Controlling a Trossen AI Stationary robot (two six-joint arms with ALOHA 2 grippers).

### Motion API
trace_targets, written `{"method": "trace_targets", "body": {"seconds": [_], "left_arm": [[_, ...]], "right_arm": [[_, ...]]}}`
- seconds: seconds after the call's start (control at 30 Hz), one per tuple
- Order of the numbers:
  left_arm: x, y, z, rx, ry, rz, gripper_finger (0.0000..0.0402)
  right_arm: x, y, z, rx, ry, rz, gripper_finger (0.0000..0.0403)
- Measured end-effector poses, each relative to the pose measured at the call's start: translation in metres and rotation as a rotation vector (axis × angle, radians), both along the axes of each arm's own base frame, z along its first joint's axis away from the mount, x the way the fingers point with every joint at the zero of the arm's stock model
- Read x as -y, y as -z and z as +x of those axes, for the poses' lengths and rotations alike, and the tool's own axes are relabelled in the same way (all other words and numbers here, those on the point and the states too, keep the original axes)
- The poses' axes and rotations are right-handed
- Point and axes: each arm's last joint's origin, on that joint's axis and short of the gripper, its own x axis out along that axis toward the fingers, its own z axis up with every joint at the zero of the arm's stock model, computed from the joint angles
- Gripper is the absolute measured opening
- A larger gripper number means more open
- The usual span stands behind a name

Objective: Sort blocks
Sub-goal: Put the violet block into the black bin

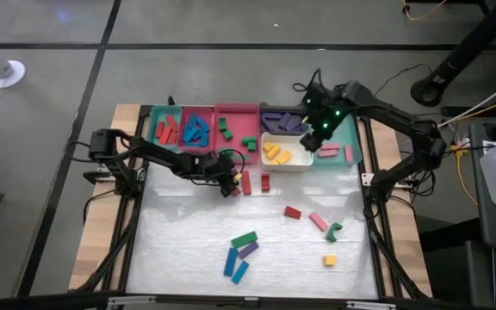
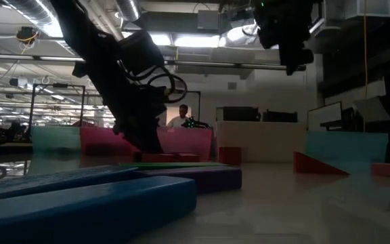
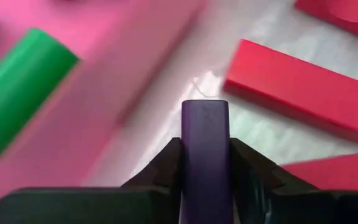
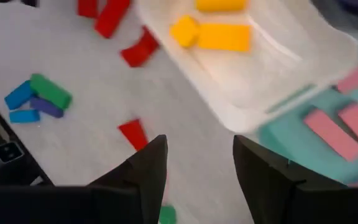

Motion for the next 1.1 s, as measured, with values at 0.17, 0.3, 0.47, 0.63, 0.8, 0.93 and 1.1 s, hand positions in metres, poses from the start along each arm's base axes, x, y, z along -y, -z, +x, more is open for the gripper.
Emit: {"method": "trace_targets", "body": {"seconds": [0.17, 0.3, 0.47, 0.63, 0.8, 0.93, 1.1], "left_arm": [[0.004, -0.016, -0.003, 0.054, 0.061, -0.082, 0.0083], [0.005, -0.037, -0.009, 0.107, 0.080, -0.104, 0.0083], [0.005, -0.074, -0.015, 0.275, 0.100, -0.073, 0.0083], [-0.008, -0.106, -0.009, 0.526, 0.145, 0.073, 0.0083], [-0.039, -0.114, 0.002, 0.691, 0.124, 0.265, 0.0087], [-0.074, -0.109, 0.012, 0.767, 0.027, 0.333, 0.0091], [-0.118, -0.099, 0.037, 0.756, -0.047, 0.357, 0.0093]], "right_arm": [[-0.033, -0.002, 0.019, 0.020, -0.096, -0.029, 0.0184], [-0.066, 0.002, 0.030, -0.019, -0.176, -0.114, 0.0184], [-0.107, 0.003, 0.038, -0.051, -0.200, -0.195, 0.0184], [-0.146, 0.005, 0.043, -0.038, -0.209, -0.214, 0.0184], [-0.180, 0.009, 0.051, 0.002, -0.160, -0.189, 0.0184], [-0.204, 0.017, 0.056, 0.006, -0.135, -0.191, 0.0184], [-0.228, 0.038, 0.065, -0.053, -0.162, -0.223, 0.0184]]}}
